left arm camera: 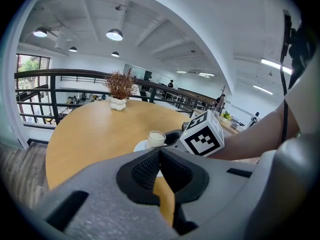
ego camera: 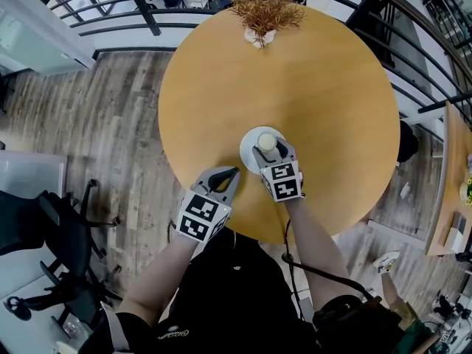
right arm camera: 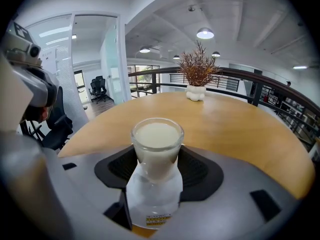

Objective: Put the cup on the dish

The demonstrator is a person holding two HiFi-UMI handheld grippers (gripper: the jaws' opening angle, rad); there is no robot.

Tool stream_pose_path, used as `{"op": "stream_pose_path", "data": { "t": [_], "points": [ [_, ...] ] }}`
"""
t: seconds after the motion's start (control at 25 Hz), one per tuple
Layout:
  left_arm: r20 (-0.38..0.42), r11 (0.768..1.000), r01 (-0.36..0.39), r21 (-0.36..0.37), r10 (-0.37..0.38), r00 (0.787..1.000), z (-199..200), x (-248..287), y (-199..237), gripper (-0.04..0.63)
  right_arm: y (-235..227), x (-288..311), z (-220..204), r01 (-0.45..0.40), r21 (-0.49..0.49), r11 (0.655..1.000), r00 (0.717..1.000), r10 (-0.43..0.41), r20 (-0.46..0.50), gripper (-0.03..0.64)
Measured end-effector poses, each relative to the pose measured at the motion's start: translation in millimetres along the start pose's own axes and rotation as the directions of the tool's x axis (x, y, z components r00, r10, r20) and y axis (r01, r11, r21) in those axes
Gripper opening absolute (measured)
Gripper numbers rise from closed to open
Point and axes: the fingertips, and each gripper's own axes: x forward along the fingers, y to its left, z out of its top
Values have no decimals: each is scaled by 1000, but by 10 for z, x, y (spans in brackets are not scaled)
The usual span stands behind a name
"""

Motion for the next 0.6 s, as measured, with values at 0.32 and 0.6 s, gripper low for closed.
{"op": "stream_pose_path", "data": {
  "t": [0.32,0.6],
  "points": [
    [7,1000,-1,1,1,1000,12,-24,36,-6,32,-17,-35,4,-35,999,1000,-5,-16,250],
    [-2,1000,-1,-2,1,1000,-24,3,46,-6,13,-59,-83,8,-40,999,1000,-9,-21,250]
  ]
}}
